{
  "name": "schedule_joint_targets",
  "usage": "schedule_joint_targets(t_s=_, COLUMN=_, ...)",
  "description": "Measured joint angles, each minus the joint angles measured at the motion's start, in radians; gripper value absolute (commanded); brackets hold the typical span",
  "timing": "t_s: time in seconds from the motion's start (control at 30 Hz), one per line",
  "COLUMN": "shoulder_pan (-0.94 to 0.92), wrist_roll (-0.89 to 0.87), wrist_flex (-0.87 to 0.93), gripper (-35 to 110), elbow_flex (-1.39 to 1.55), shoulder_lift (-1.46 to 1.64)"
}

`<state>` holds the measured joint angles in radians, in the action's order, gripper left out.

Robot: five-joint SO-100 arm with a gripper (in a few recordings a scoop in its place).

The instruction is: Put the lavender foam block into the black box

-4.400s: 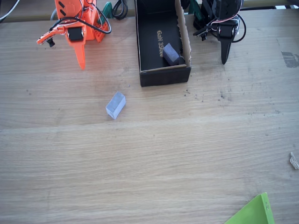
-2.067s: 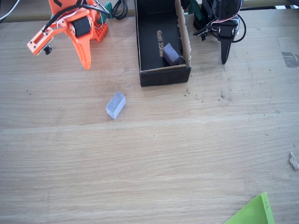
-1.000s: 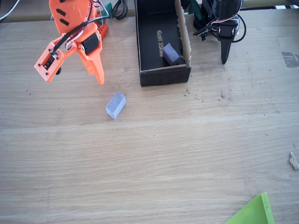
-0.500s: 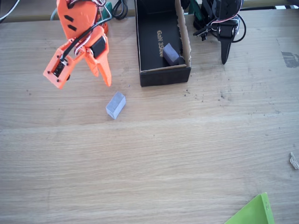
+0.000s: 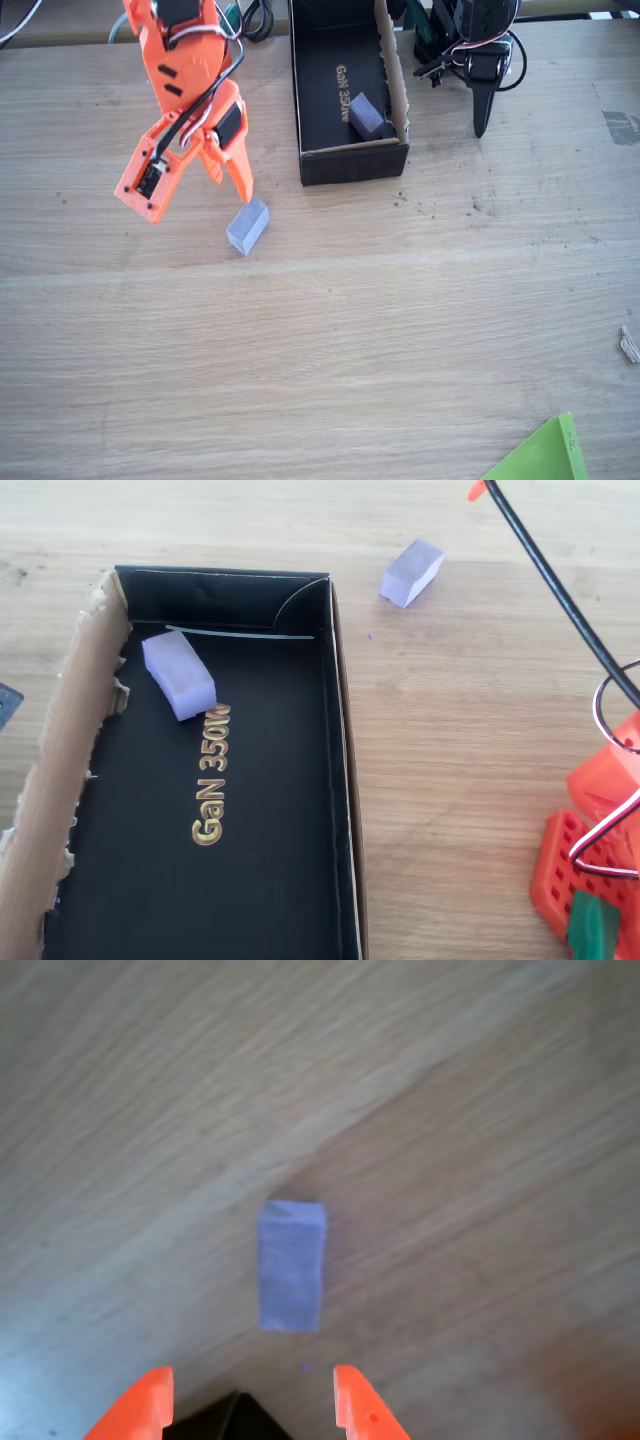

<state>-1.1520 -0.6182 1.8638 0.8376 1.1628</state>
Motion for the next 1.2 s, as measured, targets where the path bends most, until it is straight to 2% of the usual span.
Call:
schedule_joint_targets(t_s=0.33, shoulder_pan=0.005, wrist_roll=0.002, wrist_flex=0.0, gripper=30, elbow_flex=-0.003, shoulder_lift=-0.017)
schedule_joint_targets(t_s=1.2, shoulder_pan=-0.038, wrist_roll=0.084, wrist_flex=0.011, gripper=29, elbow_flex=-0.009, shoulder_lift=-0.233)
